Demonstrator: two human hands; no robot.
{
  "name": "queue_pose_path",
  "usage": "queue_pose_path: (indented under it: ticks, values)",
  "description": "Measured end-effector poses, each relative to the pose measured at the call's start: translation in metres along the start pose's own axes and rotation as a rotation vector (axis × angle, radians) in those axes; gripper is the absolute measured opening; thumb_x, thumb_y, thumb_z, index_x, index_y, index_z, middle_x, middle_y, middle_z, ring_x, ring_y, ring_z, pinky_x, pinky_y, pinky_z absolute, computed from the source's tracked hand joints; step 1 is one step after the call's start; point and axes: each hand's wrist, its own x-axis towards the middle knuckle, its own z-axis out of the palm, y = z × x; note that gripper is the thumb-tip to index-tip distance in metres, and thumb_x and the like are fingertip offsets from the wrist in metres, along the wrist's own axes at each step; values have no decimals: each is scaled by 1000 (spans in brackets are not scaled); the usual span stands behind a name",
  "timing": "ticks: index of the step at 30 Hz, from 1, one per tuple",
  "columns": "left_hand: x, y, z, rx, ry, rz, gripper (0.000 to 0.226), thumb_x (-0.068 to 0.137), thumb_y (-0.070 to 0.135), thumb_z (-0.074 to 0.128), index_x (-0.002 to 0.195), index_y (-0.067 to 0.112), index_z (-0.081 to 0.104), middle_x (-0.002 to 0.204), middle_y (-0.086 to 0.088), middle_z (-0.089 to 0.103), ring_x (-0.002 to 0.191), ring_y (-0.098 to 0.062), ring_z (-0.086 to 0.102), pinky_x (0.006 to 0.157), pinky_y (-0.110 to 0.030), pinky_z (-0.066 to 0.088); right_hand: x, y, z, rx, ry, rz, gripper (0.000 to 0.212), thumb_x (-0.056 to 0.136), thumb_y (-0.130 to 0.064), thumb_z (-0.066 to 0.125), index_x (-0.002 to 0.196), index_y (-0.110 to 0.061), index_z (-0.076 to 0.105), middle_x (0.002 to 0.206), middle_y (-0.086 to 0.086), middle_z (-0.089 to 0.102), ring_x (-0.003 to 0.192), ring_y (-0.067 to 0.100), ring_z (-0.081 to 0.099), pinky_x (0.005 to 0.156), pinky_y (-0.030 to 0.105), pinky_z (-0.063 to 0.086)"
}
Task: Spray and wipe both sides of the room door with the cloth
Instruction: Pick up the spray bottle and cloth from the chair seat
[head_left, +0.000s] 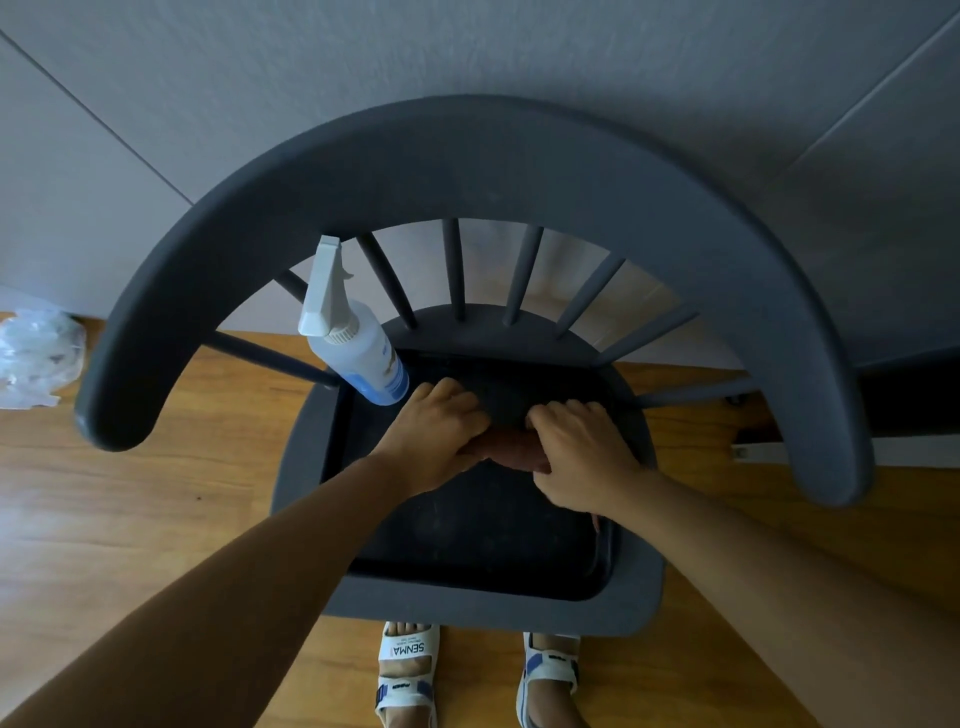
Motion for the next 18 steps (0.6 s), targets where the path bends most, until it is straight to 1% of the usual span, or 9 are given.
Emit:
queue_pose_path:
  ticks: [2,4,6,8,9,11,13,16,18]
  values:
    - [-11,-6,2,-30,162,32,31,85,36,80,112,22,75,102,2,69,104,-29,61,79,-42,52,-7,-1,-8,98,6,-42,68,81,-62,66,132,-22,48,121,-1,58,111,23,55,99,44,43]
    - [-18,-9,-7,-23,267,77,34,90,37,70,120,23,74,105,3,69,107,-27,58,83,-41,50,-10,-3,-20,164,-14,-93,87,83,-65,65,152,-24,32,137,1,56,118,25,56,102,44,45]
    - [-24,-8,-21,-13,342,99,36,93,36,62,123,21,74,107,2,70,107,-27,59,86,-41,49,-8,-5,-29,265,-90,-146,90,91,-51,65,162,-37,11,139,-2,57,115,21,60,95,41,51]
    - [-29,-4,-31,-4,389,53,35,95,32,59,122,17,74,108,-1,71,104,-30,62,85,-44,51,-5,-8,-33,418,-140,-159,88,97,-33,63,161,-49,5,129,-7,60,105,14,63,87,34,53]
    - [-33,0,-33,-16,401,-1,34,96,29,59,123,16,73,109,-3,72,103,-31,63,84,-46,52,-4,-11,-33,489,-110,-152,89,97,-24,62,160,-53,6,131,-7,61,109,14,63,91,33,54]
    - [-42,10,-36,-76,422,-138,35,97,21,65,130,13,69,116,-6,71,105,-31,64,85,-47,55,-1,-16,-31,559,-28,-118,92,96,-13,59,157,-60,8,134,-1,60,119,20,61,100,39,53]
    - [-56,18,-39,-170,470,-277,42,93,15,73,135,11,65,123,-8,69,108,-30,66,87,-45,58,2,-18,-26,555,7,-81,91,95,-10,59,155,-61,13,125,2,59,115,25,62,99,43,54]
    - [-83,24,-43,-365,703,-443,32,96,21,65,127,10,63,119,-8,64,104,-23,64,83,-39,58,6,-17,-22,555,65,-45,80,92,-6,60,154,-48,33,127,3,58,116,28,61,100,46,52]
    - [-94,21,-48,-572,918,-567,27,96,20,64,122,19,56,115,-4,57,95,-24,61,77,-45,57,7,-15,-21,529,110,-28,74,89,-4,62,151,-39,41,131,4,58,119,29,61,103,46,51]
